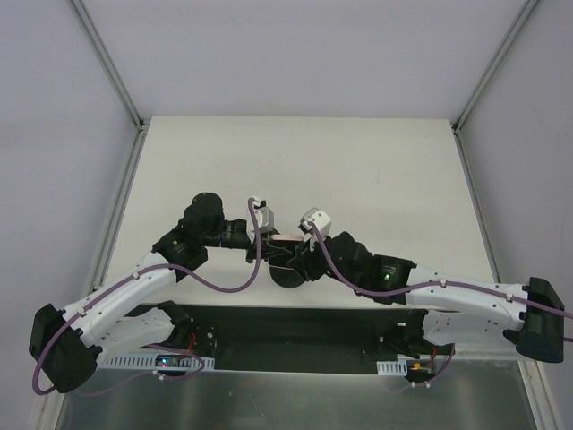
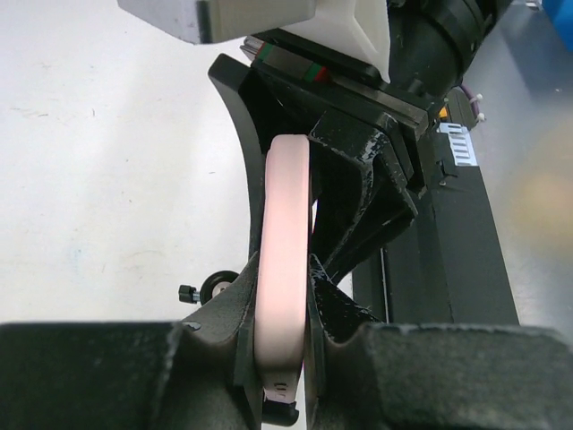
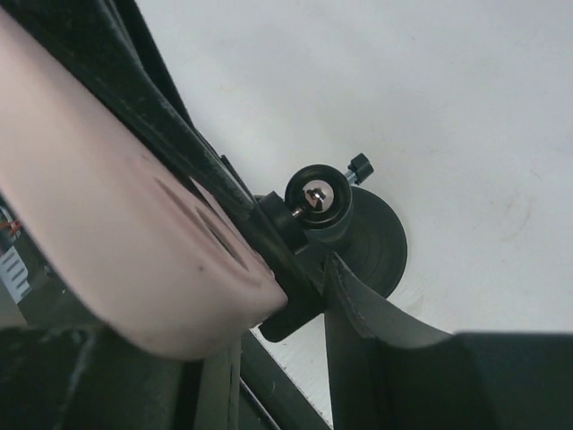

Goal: Place the phone on the phone stand

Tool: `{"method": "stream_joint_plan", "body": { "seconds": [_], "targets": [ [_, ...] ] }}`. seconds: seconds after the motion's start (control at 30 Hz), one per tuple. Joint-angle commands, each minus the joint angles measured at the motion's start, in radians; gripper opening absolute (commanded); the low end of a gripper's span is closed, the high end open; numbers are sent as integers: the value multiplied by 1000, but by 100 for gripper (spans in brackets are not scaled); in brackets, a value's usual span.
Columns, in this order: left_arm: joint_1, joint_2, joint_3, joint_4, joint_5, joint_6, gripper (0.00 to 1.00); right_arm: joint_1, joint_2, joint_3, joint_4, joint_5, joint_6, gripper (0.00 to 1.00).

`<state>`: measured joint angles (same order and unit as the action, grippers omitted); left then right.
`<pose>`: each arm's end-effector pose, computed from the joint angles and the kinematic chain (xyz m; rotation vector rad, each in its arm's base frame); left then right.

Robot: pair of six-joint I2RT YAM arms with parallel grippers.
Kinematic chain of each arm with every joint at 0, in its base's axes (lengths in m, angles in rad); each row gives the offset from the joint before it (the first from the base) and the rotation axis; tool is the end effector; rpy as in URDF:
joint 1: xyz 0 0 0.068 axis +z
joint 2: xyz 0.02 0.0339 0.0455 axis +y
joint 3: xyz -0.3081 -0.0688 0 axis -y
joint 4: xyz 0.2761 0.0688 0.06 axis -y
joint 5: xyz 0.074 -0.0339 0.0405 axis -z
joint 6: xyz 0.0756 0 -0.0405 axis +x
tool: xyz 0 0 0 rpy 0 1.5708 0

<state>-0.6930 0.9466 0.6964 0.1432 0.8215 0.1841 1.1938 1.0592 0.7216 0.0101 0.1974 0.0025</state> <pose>0.1547 -0.2004 0.3399 1.2746 1.2097 -1.0598 0.1205 0.2640 0.2997 -0.9726 1.6798 0.6226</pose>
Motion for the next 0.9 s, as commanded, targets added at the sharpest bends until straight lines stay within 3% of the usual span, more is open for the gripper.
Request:
{"method": "stream_joint_plan", "body": {
  "seconds": [0.0, 0.1, 0.2, 0.23, 0.27, 0.3, 0.33, 0.37, 0.47, 0.57, 0.6, 0.73, 0.87],
  "targets": [
    [-5, 3, -20, 127, -120, 26, 0, 42, -13, 70, 79, 381, 336, 0],
    [-7, 12, -14, 145, -105, 15, 0, 76, -1, 99, 67, 445, 309, 0],
    [-7, 37, 6, 136, -102, -4, 0, 40, 19, 179, -54, 335, 242, 4],
    [-7, 49, 17, 118, -105, -8, 0, 38, 13, 185, -83, 264, 223, 24],
    [-5, 55, 31, 98, -111, -6, 5, 36, 4, 185, -87, 223, 162, 63],
    [-3, 60, 58, 78, -120, -11, 12, 38, -20, 179, -96, 196, 146, 74],
    [-2, 64, 67, 40, -139, -12, 29, 38, -37, 176, -120, 176, 136, 82],
    [1, 61, 71, 32, -154, -18, 36, 38, -51, 174, -134, 169, 130, 98],
    [0, 32, 66, 30, -177, -44, 56, 39, -99, 162, -179, 165, 117, 100],
    [10, -3, 86, 32, -165, -81, 65, 53, -148, 131, -186, 158, 129, 100],
    [13, -15, 87, 29, -166, -86, 75, 61, -153, 133, -197, 163, 132, 100],
    [36, -127, 81, 27, -234, -81, 80, 128, -146, 170, -274, 319, 186, 100],
    [62, -232, 22, 58, -521, -78, 82, 196, -96, 170, -242, 468, 293, 100]
  ]
}}
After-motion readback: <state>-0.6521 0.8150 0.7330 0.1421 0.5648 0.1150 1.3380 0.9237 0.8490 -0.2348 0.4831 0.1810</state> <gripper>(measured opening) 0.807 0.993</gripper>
